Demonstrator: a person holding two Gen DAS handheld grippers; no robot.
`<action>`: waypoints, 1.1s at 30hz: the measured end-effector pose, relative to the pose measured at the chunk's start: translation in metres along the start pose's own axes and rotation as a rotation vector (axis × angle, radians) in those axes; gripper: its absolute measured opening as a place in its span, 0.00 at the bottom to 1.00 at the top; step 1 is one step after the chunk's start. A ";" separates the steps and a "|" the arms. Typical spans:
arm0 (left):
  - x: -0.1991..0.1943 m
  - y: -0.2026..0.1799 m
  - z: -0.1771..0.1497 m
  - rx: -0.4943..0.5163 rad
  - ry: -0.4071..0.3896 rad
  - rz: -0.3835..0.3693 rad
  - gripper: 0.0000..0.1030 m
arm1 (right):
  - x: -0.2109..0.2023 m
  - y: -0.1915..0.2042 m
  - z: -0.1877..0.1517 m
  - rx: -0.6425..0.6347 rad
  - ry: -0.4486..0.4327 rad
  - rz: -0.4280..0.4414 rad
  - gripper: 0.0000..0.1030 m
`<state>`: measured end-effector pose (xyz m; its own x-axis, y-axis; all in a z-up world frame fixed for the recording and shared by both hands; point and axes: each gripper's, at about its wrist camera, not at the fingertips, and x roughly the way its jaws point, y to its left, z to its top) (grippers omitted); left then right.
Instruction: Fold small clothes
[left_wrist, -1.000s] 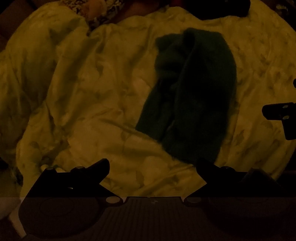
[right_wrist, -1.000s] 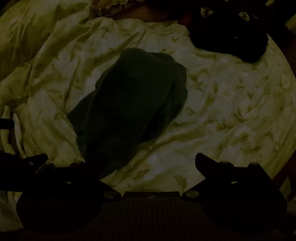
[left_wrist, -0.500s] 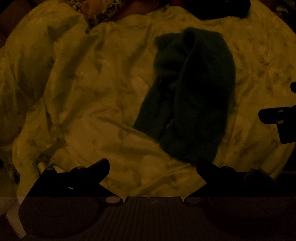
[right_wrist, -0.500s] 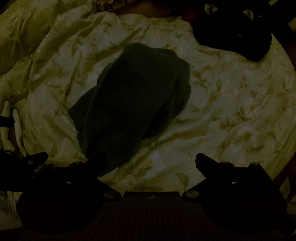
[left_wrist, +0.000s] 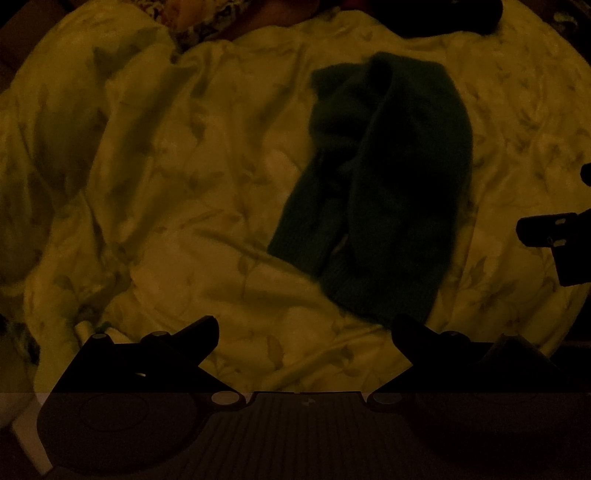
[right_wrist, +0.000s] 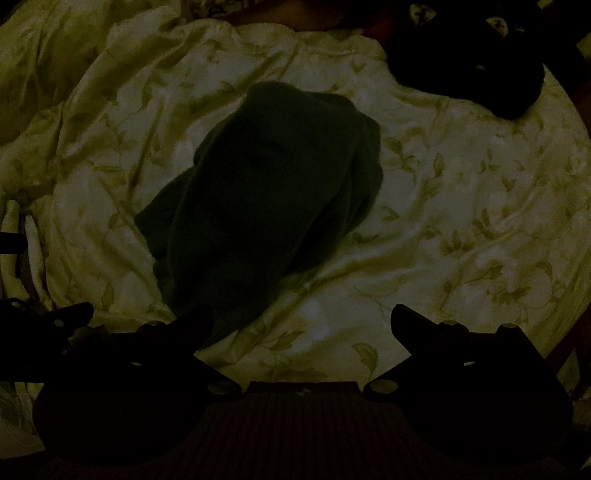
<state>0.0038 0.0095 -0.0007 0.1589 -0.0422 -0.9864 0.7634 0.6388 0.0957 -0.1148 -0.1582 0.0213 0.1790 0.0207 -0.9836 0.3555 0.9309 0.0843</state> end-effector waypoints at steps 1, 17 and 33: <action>0.000 0.001 0.000 -0.001 0.001 0.002 1.00 | 0.000 0.000 0.000 0.000 0.001 0.001 0.99; -0.001 0.004 -0.003 -0.019 0.008 0.006 1.00 | 0.001 0.003 -0.001 -0.002 0.000 -0.005 0.99; 0.001 0.003 -0.005 -0.021 0.017 0.004 1.00 | 0.002 0.004 -0.004 -0.004 0.001 -0.006 0.99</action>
<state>0.0028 0.0149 -0.0026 0.1511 -0.0272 -0.9881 0.7497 0.6547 0.0966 -0.1171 -0.1528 0.0191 0.1762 0.0157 -0.9842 0.3528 0.9324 0.0781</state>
